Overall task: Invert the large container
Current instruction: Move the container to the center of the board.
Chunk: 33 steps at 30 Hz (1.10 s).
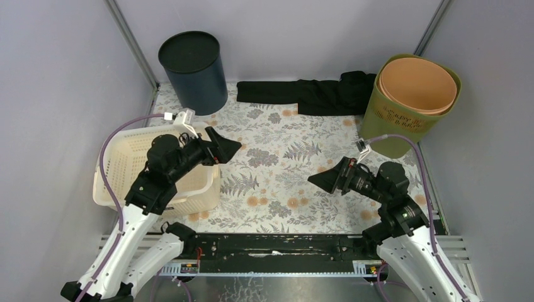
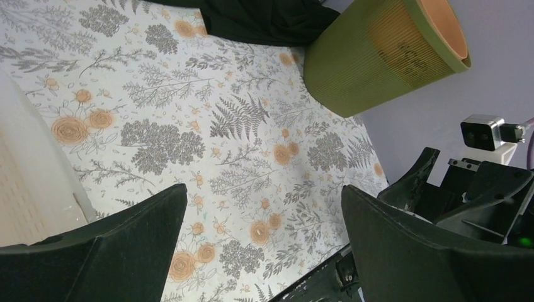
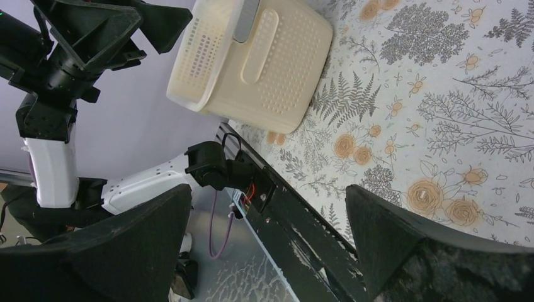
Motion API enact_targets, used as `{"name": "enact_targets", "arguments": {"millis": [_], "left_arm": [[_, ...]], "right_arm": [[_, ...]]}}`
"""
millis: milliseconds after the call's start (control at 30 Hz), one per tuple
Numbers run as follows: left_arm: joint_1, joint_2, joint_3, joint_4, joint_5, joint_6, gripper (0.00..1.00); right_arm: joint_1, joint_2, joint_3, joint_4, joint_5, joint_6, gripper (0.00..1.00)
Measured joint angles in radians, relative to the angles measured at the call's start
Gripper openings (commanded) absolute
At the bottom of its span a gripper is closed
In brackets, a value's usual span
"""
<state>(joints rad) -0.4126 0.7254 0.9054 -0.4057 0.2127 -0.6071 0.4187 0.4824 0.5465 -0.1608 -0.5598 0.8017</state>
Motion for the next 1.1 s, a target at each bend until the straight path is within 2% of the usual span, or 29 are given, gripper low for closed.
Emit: {"name": "enact_targets", "arguments": {"millis": [367, 633, 1100], "left_arm": [[0.0, -0.055, -0.049, -0.036, 0.018, -0.035, 1.0], [0.0, -0.076, -0.119, -0.036, 0.047, -0.061, 1.0], [0.0, -0.047, -0.09, -0.048, 0.017, -0.037, 1.0]], "right_arm": [[0.0, -0.055, -0.006, -0.06, -0.006, 0.007, 0.99], [0.0, -0.023, -0.024, -0.056, -0.01, 0.008, 0.99], [0.0, 0.027, -0.043, -0.005, -0.014, 0.017, 0.99]]}}
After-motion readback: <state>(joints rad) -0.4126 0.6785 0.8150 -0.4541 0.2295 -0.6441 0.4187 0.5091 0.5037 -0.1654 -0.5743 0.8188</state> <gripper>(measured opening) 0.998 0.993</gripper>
